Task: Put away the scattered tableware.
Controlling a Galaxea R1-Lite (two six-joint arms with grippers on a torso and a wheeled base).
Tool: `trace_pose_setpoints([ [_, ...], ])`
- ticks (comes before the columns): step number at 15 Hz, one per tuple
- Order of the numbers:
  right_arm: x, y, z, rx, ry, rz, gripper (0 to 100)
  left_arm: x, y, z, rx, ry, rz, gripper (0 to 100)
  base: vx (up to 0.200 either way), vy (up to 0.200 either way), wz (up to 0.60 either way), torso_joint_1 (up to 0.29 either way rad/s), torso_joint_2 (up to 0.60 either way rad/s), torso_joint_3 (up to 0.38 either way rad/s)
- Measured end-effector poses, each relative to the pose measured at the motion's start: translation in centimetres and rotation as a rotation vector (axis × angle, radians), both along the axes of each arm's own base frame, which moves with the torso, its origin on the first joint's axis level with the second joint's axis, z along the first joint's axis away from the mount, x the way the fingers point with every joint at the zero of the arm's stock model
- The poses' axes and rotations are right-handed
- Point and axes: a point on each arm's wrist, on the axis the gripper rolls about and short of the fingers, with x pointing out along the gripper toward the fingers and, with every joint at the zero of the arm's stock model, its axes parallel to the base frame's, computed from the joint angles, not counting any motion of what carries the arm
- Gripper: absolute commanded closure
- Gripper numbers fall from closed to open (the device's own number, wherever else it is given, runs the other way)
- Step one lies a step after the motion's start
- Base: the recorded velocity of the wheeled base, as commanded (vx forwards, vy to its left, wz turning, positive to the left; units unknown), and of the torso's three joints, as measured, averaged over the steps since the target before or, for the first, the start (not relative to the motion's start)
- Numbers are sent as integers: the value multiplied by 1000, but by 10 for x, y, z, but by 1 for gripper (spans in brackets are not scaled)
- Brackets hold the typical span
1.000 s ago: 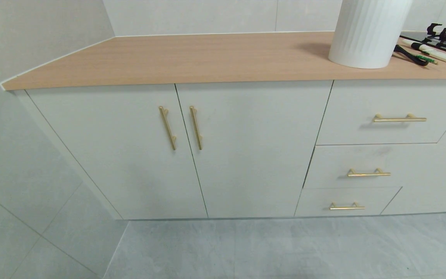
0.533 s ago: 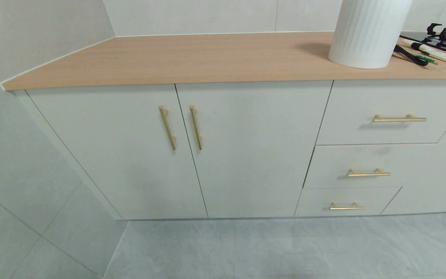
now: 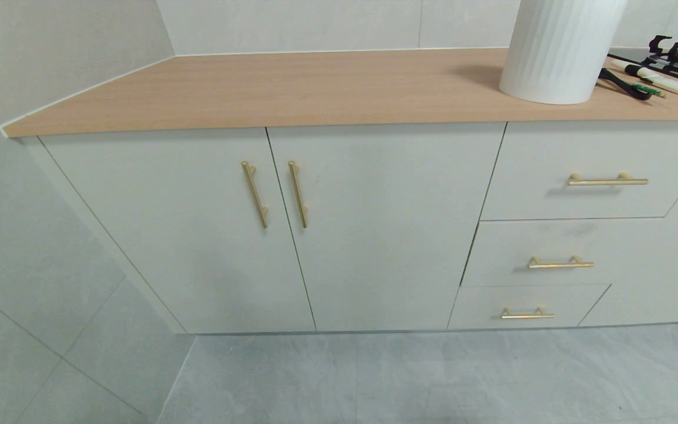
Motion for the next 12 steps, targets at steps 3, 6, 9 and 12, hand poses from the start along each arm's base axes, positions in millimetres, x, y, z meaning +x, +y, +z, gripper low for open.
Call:
trace_pose_setpoints([
  [3,0,0,0,0,0,0,0,0,0,0,1,0,-1,0,0,0,0,0,0,0],
  [6,0,0,0,0,1,0,0,0,0,0,2,1,-4,0,-67,-67,0,1,1,2],
  [9,0,0,0,0,1,-1,0,0,0,0,2,0,-5,0,0,-200,0,9,2,-1],
  [12,0,0,0,0,1,0,0,0,0,0,2,0,-4,0,0,-200,0,2,2,1],
])
